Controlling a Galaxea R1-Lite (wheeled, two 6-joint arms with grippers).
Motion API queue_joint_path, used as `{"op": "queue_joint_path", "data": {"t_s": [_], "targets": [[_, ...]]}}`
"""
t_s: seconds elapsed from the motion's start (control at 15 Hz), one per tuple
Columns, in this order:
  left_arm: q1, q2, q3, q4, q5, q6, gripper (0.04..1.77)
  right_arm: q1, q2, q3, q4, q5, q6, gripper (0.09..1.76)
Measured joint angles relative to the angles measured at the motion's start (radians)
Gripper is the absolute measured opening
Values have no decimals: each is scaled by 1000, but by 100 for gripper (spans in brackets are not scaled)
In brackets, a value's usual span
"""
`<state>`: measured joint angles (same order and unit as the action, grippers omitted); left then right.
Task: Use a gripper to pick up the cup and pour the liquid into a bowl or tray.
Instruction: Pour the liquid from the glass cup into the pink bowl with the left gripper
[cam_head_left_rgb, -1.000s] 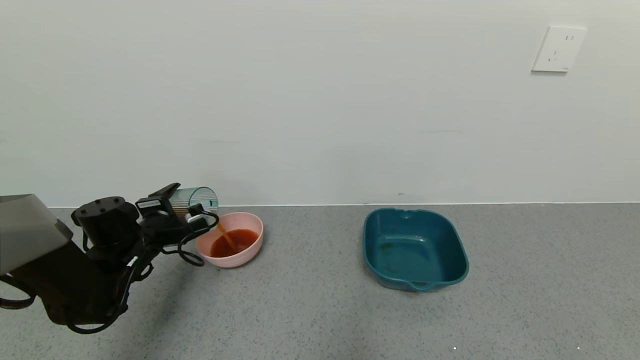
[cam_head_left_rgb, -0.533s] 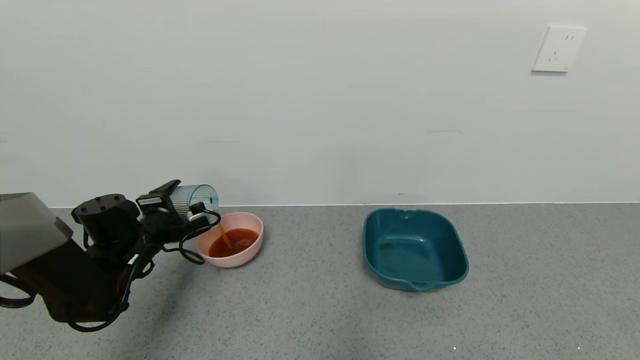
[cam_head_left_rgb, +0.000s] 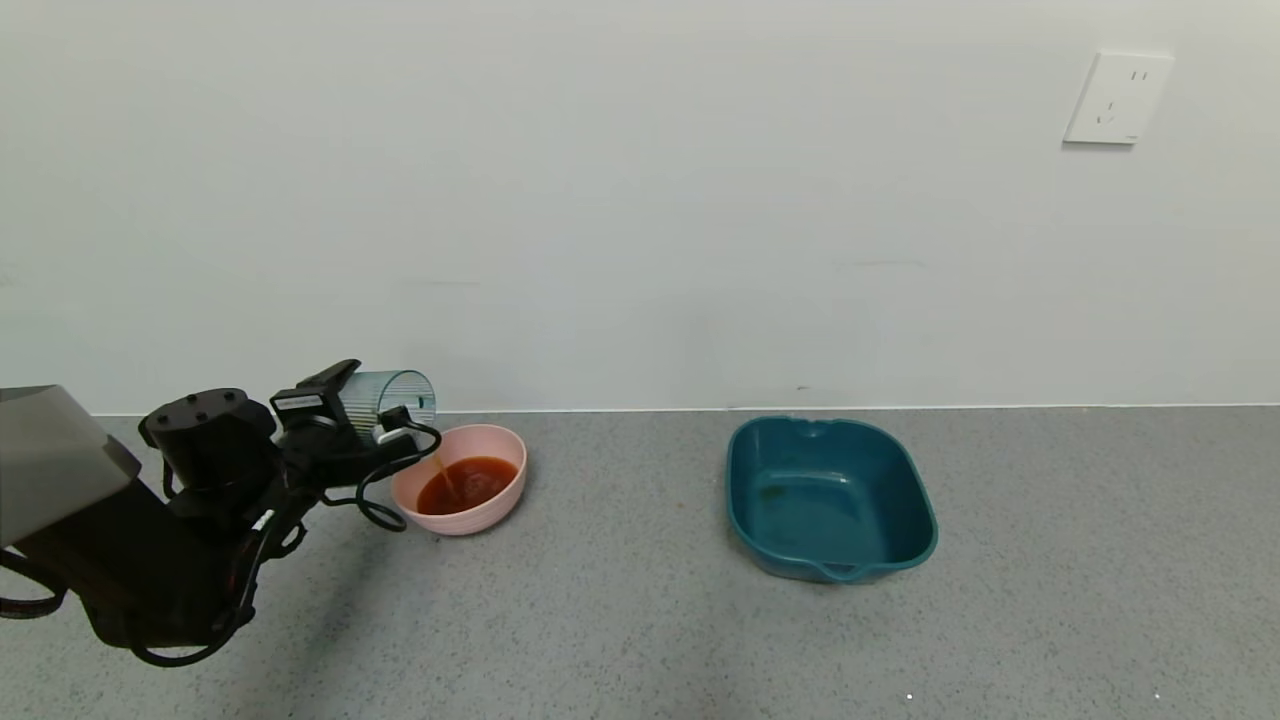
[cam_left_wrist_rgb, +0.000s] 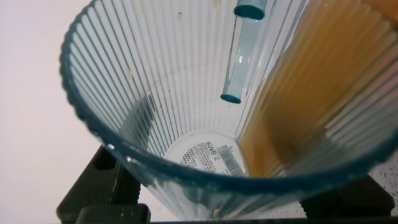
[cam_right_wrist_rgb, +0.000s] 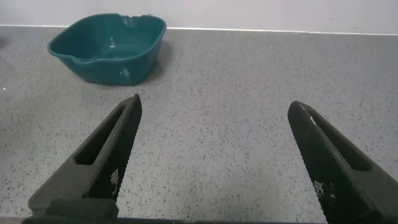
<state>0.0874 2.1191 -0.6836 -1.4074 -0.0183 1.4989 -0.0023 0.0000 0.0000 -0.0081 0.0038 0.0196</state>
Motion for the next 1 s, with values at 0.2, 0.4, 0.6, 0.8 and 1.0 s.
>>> {"op": "queue_joint_path", "data": {"t_s": [0.2, 0.4, 0.6, 0.8, 1.0], "targets": [[-1, -1, 0, 0, 1, 2, 134, -1, 0, 0, 0, 0, 0, 171], [-15, -3, 1, -1, 10, 4, 134, 0, 0, 0, 0, 0, 0, 171], [-25, -6, 6, -1, 15, 10, 134, 0, 0, 0, 0, 1, 0, 171], [-28, -8, 9, -4, 16, 27, 134, -1, 0, 0, 0, 1, 0, 171], [-32, -14, 20, -9, 16, 40, 134, 0, 0, 0, 0, 0, 0, 171]]}}
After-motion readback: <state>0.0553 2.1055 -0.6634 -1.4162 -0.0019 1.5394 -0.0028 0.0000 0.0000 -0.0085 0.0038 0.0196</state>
